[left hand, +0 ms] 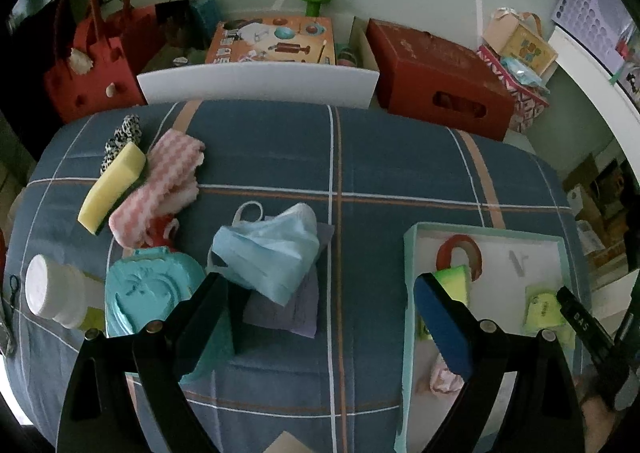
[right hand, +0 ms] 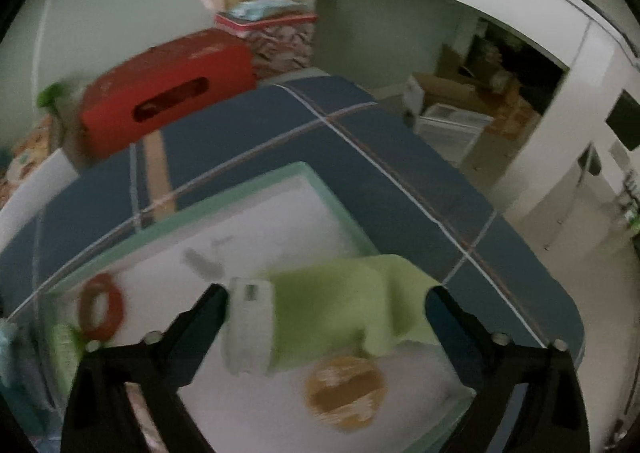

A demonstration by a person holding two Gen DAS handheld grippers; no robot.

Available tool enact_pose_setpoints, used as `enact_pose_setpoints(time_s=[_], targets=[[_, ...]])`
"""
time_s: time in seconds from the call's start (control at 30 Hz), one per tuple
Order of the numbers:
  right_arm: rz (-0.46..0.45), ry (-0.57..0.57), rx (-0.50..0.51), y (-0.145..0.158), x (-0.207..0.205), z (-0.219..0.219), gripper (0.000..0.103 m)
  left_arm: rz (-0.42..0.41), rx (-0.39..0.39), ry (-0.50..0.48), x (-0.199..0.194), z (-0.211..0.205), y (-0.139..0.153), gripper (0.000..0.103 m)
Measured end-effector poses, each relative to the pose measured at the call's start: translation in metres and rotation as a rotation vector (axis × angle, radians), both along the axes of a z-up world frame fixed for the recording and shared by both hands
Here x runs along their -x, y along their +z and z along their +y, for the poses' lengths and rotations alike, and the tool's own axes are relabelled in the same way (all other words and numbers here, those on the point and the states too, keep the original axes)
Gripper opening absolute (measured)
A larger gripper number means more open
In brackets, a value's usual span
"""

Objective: Organize soft objects

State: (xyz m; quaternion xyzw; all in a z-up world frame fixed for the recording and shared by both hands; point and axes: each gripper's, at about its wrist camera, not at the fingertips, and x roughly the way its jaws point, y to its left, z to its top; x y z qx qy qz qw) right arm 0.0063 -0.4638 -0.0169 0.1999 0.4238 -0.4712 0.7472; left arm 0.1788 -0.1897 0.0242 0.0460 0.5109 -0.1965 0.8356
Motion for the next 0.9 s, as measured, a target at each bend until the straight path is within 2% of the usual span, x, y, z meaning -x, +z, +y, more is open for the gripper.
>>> enact_pose_setpoints(time_s=[0.1,0.17,0.2,0.33,0.43,0.53,0.7,0.9], targets=[[0.032,-0.026,0.004,-0.005,0.004,-0.004,0.072,0.006,-0.013,-0.003,0.002,-0.001,-0.004,0.094],[0.039,-0.044,0.0,-0.008,0.006,-0.007,0.053,0.009,-0.021,-0.006,0.003,-0.002,-0.006,0.094],[0.047,-0.053,-0.003,-0.01,0.008,-0.009,0.05,0.011,-0.026,-0.007,0.004,-0.002,-0.007,0.094],[0.033,-0.059,-0.013,-0.009,0.012,-0.01,0.03,0.018,-0.039,-0.014,0.007,-0.005,-0.011,0.094],[0.011,-0.068,-0.026,-0.01,0.015,-0.012,0.009,0.027,-0.048,-0.027,0.01,-0.008,-0.015,0.094],[-0.018,-0.069,-0.041,-0.011,0.017,-0.014,0.004,0.033,-0.055,-0.038,0.012,-0.01,-0.018,0.094],[-0.066,-0.057,-0.07,-0.012,0.018,-0.016,0.004,0.043,-0.054,-0.047,0.013,-0.012,-0.02,0.094],[-0.122,0.026,-0.118,-0.012,0.001,-0.003,0.003,0.049,-0.056,-0.034,0.011,-0.009,-0.023,0.094]])
